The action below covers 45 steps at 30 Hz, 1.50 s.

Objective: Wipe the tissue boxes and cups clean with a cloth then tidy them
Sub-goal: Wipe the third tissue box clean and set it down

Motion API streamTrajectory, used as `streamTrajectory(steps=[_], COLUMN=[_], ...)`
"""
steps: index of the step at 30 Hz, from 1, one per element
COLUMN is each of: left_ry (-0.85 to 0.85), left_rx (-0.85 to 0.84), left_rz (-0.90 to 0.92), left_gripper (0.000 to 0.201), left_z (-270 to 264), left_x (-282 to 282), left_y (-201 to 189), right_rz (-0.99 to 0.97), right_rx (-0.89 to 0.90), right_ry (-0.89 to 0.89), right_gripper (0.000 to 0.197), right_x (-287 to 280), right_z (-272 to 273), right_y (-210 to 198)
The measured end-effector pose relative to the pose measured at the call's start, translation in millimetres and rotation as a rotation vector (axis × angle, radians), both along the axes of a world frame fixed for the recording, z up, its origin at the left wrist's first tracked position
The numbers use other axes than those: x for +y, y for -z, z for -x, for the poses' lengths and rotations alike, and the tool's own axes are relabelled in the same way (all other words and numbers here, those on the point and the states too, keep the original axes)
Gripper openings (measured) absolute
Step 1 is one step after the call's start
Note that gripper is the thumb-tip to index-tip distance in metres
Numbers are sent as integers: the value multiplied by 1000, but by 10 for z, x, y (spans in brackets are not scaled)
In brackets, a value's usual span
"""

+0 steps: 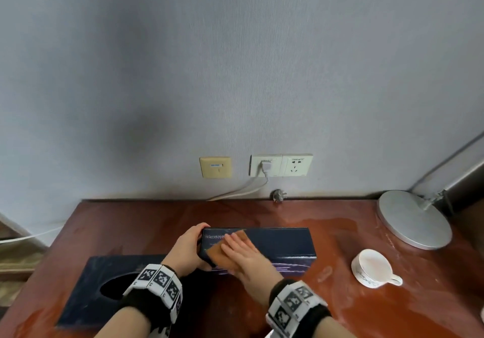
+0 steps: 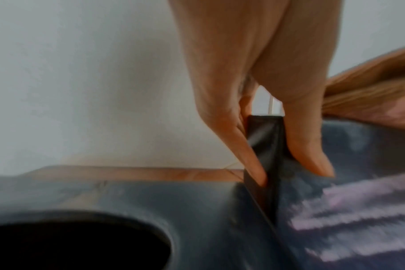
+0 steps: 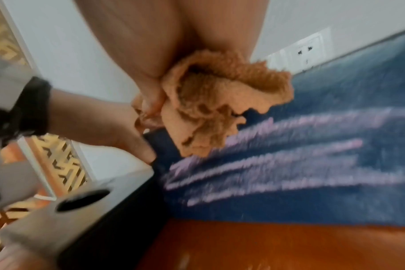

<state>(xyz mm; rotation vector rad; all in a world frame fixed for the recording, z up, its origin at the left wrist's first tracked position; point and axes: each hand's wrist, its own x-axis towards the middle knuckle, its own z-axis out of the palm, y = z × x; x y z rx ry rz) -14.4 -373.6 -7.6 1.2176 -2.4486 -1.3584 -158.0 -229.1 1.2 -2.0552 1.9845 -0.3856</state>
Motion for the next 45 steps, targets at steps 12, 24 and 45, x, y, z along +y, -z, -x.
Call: streamTrajectory(steps=[12, 24, 45], left_ry=[33, 113, -101], left_rx=[-3, -48, 49], left_rz=[-118, -73, -212], left_gripper=[98, 92, 71], left_z=[-79, -101, -68], left_x=[-99, -129, 17], left_y=[-88, -134, -104], right_rz=[-139, -214, -86], right_rx=[101, -133, -545], right_ry=[318, -279, 553], right_gripper=[53, 54, 74], right_x=[-272, -239, 457], right_z=[-84, 67, 1162], right_y=[144, -238, -1])
